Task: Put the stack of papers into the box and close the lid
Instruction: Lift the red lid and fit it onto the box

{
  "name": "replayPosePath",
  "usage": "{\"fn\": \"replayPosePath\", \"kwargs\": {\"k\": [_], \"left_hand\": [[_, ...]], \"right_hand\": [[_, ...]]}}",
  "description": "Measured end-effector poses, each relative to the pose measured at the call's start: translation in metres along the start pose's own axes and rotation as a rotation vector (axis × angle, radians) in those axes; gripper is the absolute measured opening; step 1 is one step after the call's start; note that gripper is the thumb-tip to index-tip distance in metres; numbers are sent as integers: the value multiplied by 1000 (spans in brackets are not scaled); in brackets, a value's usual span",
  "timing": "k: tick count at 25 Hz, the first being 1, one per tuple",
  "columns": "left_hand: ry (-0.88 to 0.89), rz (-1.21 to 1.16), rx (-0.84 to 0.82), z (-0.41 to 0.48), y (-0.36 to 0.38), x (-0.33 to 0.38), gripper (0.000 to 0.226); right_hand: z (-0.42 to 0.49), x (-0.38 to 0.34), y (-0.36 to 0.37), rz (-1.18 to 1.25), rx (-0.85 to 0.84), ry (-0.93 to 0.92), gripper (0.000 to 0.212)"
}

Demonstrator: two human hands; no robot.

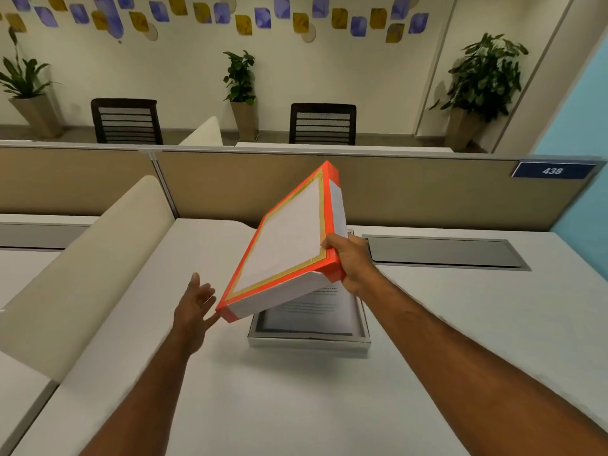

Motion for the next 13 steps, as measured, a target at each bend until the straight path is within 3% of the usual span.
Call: {"fn": "replayPosePath", "kwargs": {"k": [2,4,13], "left_hand": [[-63,-28,-206,2,13,-8,52],[-58,-34,-278,-2,32,-12,38],[159,152,-257,-5,76,10,37]], "right_hand": [[3,9,-16,24,8,40,41],[6,15,-30,53,15,65,43],[21,29,-74,-91,1,69,47]]}}
Point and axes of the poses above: each hand's wrist, its own z-axis towards the middle knuckle, its own y-axis out of the palm, x = y × z, the point moved 4 cm from there along z, towards the middle knuckle, and after that the axes turned 1 degree about y, right-handed, at the moved point
